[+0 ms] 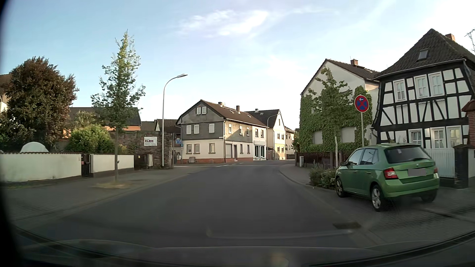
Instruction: Follow the waypoints while adhering to traffic rules and regulations
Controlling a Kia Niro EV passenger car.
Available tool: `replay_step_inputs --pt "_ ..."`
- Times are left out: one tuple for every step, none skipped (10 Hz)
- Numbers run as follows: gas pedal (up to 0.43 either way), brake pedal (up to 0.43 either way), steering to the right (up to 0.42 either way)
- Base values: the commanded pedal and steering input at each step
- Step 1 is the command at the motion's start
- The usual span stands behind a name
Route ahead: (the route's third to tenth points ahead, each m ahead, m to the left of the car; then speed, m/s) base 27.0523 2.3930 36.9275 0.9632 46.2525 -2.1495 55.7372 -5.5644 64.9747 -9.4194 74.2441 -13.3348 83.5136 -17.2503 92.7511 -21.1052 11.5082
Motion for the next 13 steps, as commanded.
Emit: replay_step_inputs --pt "0.0 0.03 0.001" --pt "0.0 0.03 0.001" --pt "0.0 0.03 0.001" --pt "0.0 0.03 0.001" --pt "0.0 0.03 0.001" --pt "0.0 0.03 0.001" --pt "0.0 0.03 0.001" --pt "0.0 0.03 0.003" --pt "0.0 0.03 0.005" --pt "0.0 0.03 0.006" --pt "0.0 0.03 0.01" --pt "0.0 0.03 0.014" --pt "0.0 0.03 0.018"
